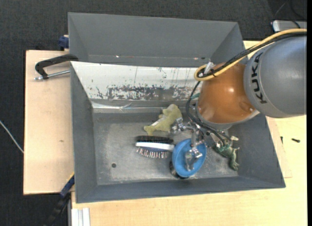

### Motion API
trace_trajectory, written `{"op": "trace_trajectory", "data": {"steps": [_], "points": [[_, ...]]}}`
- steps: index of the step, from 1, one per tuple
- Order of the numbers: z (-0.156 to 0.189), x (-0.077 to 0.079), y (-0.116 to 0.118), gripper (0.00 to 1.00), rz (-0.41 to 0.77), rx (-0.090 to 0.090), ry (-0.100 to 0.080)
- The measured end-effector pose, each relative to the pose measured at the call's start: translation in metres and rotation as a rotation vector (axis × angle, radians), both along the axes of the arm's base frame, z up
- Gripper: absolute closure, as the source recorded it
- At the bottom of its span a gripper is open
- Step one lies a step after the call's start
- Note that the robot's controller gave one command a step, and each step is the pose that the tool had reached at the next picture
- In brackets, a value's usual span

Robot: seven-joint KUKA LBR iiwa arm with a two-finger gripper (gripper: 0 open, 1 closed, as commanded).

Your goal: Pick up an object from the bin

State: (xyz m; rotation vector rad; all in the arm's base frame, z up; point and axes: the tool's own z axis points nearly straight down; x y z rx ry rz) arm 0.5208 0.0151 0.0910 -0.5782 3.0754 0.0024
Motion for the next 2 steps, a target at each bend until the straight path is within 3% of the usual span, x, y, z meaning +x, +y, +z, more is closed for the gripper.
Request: {"op": "trace_trajectory", "data": {"steps": [1, 2], "points": [[0.001, -0.001, -0.001, 1.00, 0.003, -0.003, 0.011], [0.177, -0.001, -0.015, 1.00, 0.048, -0.004, -0.003]]}}
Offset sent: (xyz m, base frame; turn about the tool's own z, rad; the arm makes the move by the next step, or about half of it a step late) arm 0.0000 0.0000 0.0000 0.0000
